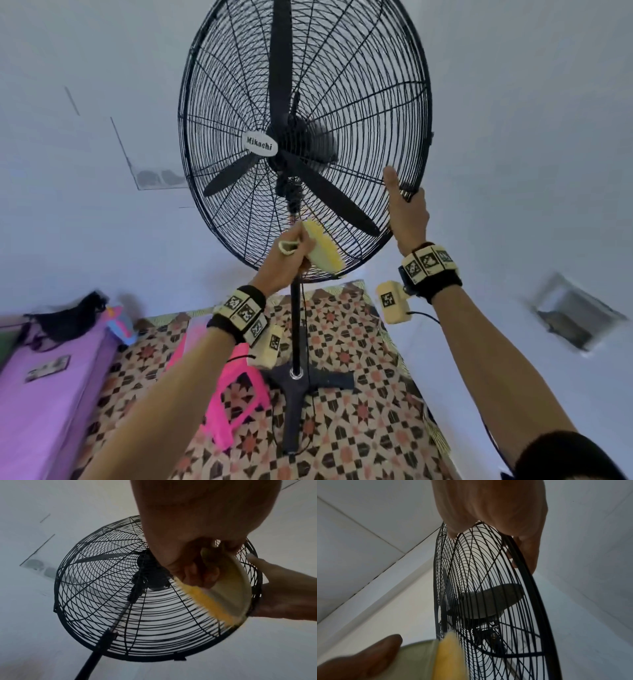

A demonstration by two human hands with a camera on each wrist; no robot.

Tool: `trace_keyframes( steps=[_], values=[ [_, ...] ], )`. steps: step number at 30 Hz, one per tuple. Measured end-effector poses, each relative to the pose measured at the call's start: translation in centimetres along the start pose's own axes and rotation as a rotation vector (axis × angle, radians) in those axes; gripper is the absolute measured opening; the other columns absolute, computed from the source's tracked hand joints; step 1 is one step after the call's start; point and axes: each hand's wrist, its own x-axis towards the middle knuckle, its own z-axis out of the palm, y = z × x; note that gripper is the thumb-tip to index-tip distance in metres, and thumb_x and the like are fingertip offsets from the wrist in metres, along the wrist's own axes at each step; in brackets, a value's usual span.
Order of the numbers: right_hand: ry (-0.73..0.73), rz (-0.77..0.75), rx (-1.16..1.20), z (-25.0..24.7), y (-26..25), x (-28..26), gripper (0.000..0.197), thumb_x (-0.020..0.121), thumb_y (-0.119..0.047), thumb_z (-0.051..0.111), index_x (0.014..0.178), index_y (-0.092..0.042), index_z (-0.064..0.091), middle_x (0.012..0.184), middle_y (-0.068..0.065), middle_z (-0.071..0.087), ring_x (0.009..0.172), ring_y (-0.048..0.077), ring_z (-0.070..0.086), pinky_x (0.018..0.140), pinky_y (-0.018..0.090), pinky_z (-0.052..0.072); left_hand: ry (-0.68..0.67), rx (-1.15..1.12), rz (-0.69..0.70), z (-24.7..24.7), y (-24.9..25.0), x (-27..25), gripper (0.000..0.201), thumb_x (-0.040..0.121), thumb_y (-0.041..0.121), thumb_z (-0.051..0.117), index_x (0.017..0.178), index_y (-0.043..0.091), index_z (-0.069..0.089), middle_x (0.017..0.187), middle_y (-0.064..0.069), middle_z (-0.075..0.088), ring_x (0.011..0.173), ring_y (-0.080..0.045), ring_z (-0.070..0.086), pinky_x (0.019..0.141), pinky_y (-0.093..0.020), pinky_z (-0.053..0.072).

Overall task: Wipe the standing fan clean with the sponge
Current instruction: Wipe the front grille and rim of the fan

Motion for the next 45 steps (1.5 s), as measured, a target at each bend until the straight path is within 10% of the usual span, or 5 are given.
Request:
trace_keyframes(
  steps=[19, 26, 31, 35, 45],
  values=[
    [0.011, 0.047, 0.004, 1.0, -0.8, -2.3, 0.120, 0.077, -0.089, 0.053, 0.164, -0.018, 0.010, 0.168, 0.009, 0.023, 0.153, 0.030, 0.026, 0.124, 0.049, 0.025, -0.250, 0.060, 0.003, 1.8, -0.1, -2.5, 0.034, 0.105, 0.039, 0.049, 0.120, 0.008, 0.045, 0.116, -0.028, 0.057, 0.095, -0.030, 0.060, 0.083, -0.071, 0.053],
    [-0.038, 0.054, -0.027, 0.3, -1.1, -2.1, 0.127, 0.050, -0.104, 0.055, 0.145, -0.022, 0.042, 0.140, 0.005, 0.056, 0.125, 0.026, 0.056, 0.106, 0.051, 0.050, 0.181, 0.146, 0.161, 2.3, -1.0, -3.4, 0.029, 0.108, 0.033, 0.047, 0.104, 0.004, 0.045, 0.094, -0.018, 0.064, 0.075, -0.039, 0.065, 0.060, -0.061, 0.056],
    [-0.125, 0.046, -0.047, -0.6, -0.4, -1.0, 0.140, 0.046, -0.106, 0.055, 0.151, -0.016, 0.035, 0.147, 0.008, 0.051, 0.131, 0.028, 0.053, 0.106, 0.052, 0.050, -0.046, 0.186, 0.047, 4.2, -1.4, -4.6, 0.017, 0.111, 0.020, 0.046, 0.123, 0.008, 0.046, 0.110, -0.013, 0.062, 0.080, -0.016, 0.065, 0.065, -0.033, 0.062],
    [-0.179, -0.053, -0.047, -1.2, 0.8, -0.2, 0.102, 0.063, -0.093, 0.064, 0.128, -0.016, 0.048, 0.126, 0.003, 0.061, 0.113, 0.022, 0.061, 0.102, 0.048, 0.052, 0.231, 0.182, 0.128, 4.8, -0.2, -5.2, 0.008, 0.107, 0.037, 0.050, 0.108, 0.042, 0.045, 0.098, -0.027, 0.061, 0.069, -0.033, 0.059, 0.064, -0.058, 0.056],
    [-0.213, -0.158, -0.029, -1.7, 2.0, 1.6, 0.082, 0.062, -0.093, 0.064, 0.100, -0.024, 0.043, 0.114, 0.009, 0.060, 0.098, 0.025, 0.062, 0.084, 0.043, 0.055, 0.110, 0.333, 0.099, 10.7, 0.4, -4.8, 0.020, 0.106, 0.017, 0.059, 0.098, 0.005, 0.045, 0.073, 0.003, 0.050, 0.059, -0.002, 0.047, 0.055, -0.015, 0.038]
  ],
)
